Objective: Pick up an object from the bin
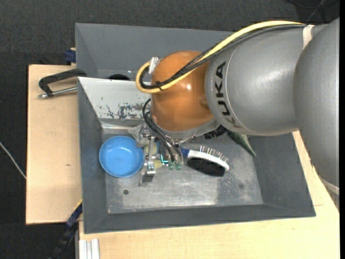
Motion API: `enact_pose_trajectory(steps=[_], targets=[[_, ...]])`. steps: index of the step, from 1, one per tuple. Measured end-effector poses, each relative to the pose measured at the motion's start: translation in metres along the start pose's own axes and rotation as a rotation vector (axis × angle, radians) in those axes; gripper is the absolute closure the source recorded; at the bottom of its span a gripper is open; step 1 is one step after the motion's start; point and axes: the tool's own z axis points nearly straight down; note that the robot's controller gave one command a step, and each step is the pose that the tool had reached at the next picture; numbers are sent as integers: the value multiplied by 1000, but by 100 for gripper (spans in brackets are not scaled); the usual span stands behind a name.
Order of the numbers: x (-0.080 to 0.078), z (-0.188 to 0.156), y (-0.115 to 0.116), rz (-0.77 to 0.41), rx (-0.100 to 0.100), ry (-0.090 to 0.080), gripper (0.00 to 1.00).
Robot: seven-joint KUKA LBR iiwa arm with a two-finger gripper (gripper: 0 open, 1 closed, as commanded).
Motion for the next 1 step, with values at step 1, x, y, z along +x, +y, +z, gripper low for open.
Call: enact_pose_trajectory(steps=[1], targets=[[-23,86,2,-157,1,-2,0]])
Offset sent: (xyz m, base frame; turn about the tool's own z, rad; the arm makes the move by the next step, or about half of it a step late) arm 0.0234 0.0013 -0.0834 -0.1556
